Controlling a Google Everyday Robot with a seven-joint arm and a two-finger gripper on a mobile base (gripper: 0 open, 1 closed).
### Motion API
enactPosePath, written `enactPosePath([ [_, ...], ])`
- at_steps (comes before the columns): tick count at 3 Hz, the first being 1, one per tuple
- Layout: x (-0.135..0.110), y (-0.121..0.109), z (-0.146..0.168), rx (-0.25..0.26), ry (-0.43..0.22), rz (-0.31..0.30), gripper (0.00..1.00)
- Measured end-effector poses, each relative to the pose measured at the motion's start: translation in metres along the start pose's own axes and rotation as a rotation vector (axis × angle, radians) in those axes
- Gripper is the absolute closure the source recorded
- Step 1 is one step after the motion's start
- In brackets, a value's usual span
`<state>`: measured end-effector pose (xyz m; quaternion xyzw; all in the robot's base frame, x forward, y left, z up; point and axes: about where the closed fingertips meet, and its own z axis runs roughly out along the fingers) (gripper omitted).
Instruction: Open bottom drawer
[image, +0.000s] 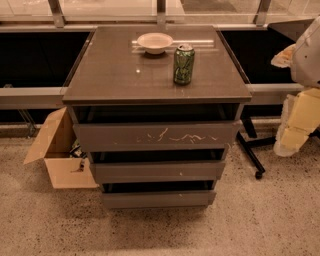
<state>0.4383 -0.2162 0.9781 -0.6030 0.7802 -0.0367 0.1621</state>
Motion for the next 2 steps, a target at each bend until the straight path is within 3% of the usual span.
enactPosePath([
  [1, 0.000, 0.000, 0.000, 0.000, 0.000, 0.000, 0.00],
  [2, -0.007, 0.005, 0.033, -0.016, -0.036, -0.063, 0.00],
])
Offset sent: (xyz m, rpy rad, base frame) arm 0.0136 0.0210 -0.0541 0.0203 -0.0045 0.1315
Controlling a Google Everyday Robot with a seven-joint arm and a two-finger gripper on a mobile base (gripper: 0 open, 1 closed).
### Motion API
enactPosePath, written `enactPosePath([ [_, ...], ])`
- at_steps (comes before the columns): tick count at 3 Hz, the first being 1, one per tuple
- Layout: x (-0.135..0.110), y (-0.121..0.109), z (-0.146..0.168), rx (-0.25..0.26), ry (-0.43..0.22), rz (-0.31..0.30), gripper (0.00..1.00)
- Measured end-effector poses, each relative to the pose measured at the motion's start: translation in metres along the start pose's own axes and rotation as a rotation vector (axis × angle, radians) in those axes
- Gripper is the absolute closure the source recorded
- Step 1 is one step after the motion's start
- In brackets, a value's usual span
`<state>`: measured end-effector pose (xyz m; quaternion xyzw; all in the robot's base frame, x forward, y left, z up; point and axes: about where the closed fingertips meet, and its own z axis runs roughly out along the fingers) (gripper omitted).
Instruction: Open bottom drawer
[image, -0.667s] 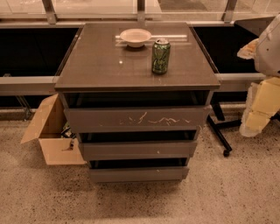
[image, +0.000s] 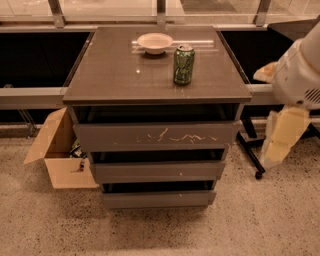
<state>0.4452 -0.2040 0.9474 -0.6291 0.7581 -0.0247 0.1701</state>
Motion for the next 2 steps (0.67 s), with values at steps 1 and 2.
enactPosePath([
  [1, -0.005, 0.010, 0.050, -0.036, -0.104, -0.063, 0.00],
  [2, -0.006, 0.032, 0.127, -0.114, -0.307, -0.068, 0.00],
])
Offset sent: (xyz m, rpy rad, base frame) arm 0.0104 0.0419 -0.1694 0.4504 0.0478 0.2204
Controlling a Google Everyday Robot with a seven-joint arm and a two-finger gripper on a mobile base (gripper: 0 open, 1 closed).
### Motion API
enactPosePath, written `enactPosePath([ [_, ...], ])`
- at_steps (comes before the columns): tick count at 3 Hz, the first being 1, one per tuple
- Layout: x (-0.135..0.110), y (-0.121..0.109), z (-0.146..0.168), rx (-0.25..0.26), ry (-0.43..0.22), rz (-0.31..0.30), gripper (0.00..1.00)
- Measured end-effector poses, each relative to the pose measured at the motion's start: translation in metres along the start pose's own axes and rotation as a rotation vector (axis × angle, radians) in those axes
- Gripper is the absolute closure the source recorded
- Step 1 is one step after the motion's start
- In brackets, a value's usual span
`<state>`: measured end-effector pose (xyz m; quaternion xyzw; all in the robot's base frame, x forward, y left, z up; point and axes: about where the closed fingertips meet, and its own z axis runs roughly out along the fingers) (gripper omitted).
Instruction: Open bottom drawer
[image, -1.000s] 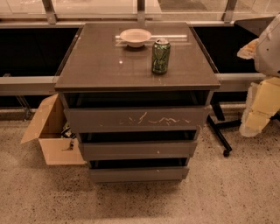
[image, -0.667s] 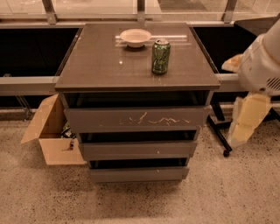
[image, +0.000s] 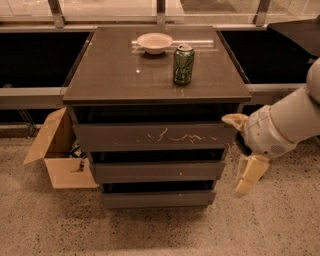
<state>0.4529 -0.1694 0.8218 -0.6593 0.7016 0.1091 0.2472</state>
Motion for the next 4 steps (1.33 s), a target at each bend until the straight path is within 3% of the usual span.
enactPosePath([
  [1, 0.010, 0.012, 0.043, -0.044, -0.110, 0.015, 0.00],
  [3, 0.016, 0.016, 0.056, -0.065, -0.144, 0.020, 0.00],
  [4, 0.060, 0.032, 0.119, -0.114, -0.147, 0.005, 0.00],
])
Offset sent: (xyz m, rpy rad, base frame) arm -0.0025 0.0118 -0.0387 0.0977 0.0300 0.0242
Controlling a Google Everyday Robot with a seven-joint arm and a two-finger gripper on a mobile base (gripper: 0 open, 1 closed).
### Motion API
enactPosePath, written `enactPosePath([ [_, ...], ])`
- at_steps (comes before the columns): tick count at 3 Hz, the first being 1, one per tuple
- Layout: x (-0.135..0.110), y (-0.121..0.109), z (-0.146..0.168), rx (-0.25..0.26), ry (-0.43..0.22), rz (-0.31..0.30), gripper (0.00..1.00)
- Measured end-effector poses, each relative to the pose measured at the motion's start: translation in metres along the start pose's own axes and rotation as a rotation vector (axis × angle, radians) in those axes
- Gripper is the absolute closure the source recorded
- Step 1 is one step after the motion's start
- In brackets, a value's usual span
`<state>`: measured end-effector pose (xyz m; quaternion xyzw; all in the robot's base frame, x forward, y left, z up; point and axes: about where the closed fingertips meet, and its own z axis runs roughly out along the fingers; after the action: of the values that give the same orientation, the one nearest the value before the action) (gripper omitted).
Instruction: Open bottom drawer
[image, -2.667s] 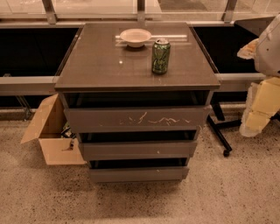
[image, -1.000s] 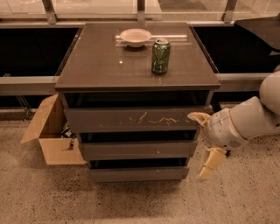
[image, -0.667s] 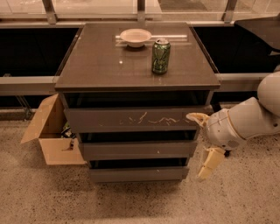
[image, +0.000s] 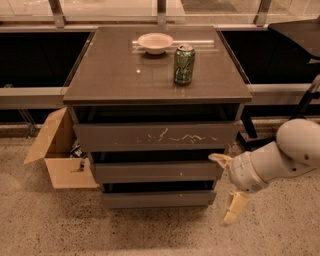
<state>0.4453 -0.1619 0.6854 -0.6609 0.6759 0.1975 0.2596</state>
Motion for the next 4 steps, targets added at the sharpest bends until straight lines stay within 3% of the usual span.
enactPosePath([
  [2, 0.080, 0.010, 0.097, -0.090, -0.021, -0.015, 0.00],
  [4, 0.146, 0.011, 0.199, -0.150, -0.095, 0.051, 0.00],
])
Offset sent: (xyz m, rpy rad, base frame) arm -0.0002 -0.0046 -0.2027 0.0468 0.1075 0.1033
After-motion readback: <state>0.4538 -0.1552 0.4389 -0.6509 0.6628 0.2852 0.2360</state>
